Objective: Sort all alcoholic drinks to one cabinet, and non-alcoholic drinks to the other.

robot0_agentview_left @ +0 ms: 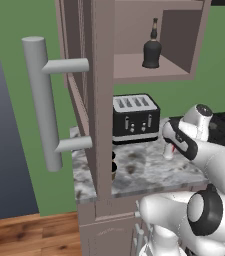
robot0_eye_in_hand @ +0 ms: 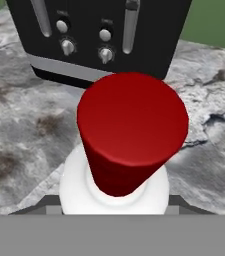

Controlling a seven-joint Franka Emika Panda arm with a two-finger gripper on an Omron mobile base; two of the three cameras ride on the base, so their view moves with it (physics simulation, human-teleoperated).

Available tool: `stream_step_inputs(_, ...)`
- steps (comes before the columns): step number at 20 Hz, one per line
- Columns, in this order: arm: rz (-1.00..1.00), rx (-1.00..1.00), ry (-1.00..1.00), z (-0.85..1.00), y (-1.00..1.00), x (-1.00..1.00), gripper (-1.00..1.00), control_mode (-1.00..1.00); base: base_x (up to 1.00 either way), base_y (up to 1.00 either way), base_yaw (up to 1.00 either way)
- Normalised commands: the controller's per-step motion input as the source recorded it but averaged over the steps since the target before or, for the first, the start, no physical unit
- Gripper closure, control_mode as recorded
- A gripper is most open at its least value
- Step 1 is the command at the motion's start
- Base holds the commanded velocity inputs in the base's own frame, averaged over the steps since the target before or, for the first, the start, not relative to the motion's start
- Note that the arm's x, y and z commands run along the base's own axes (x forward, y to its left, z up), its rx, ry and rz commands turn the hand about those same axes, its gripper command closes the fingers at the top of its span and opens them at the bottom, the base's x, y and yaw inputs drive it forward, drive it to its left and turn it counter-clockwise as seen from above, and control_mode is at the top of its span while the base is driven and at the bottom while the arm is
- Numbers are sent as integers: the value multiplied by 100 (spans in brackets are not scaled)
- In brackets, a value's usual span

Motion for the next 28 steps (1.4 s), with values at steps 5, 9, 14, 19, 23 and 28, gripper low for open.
stream_step_inputs(5, 0, 0, -6, 44, 9, -8, 100, -100, 0, 0, 0)
stream_step_inputs(9, 0, 0, -6, 42, 15, -6, 100, -100, 0, 0, 0)
stream_step_inputs(14, 0, 0, -1, 42, 17, -5, 100, -100, 0, 0, 0)
stream_step_inputs(19, 0, 0, 0, 41, 19, -2, 100, -100, 0, 0, 0)
stream_step_inputs(23, 0, 0, 0, 41, 18, -1, 100, -100, 0, 0, 0)
stream_step_inputs(28, 0, 0, -1, 37, 20, 0, 100, -100, 0, 0, 0)
